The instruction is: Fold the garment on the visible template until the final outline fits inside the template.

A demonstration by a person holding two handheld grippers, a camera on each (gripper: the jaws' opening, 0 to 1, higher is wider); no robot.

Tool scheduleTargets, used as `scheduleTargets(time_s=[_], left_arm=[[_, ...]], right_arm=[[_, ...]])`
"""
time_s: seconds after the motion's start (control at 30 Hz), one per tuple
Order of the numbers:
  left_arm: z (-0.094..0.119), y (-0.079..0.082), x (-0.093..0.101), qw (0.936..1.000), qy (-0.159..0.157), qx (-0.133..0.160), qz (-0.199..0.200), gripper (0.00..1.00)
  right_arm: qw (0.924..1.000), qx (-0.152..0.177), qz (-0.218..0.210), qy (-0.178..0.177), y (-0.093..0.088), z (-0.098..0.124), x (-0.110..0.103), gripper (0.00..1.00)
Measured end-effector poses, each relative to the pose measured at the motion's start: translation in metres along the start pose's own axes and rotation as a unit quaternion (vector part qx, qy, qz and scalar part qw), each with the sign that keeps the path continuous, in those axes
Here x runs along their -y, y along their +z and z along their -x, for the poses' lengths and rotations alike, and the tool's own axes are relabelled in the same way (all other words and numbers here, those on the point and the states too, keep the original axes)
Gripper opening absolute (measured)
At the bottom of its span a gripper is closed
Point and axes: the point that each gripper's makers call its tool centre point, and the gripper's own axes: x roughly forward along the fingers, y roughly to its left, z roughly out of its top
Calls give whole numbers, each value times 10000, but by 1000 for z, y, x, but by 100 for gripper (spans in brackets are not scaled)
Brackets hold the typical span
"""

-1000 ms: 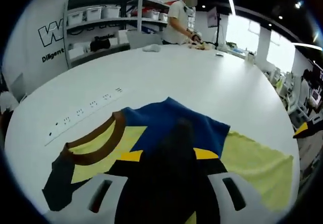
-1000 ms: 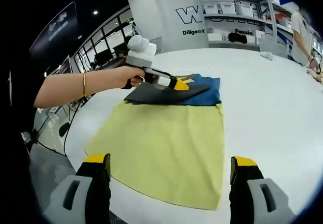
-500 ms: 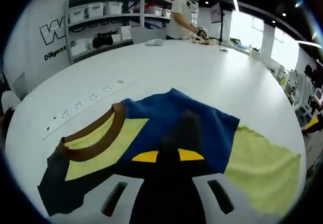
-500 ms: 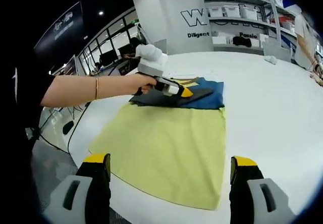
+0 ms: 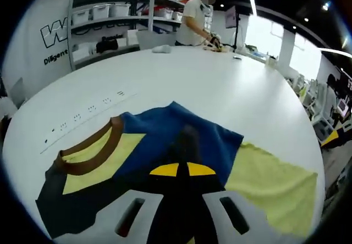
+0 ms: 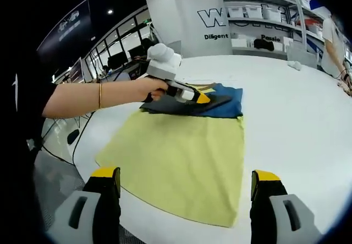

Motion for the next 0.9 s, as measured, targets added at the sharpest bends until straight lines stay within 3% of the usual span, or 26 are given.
scheduleTargets(time_s=[0.17,0.33,0.67,0.9], left_arm=[[0,0,29,9994,-349,66,-44,7],[-4,0,45,9983,-530,67,-240,7],[-15,-12,61,9969,-775,-21,-159,7],[-16,-8,63,9966,-819,59,-56,7]], right_arm=[[10000,-42,27,10,-1,-1,-1,99],[10000,-45,18,-2,-2,-1,-1,99],[9999,-95,-34,-38,-6,-1,3,99],[9999,-102,-58,-41,-7,-1,5,99]])
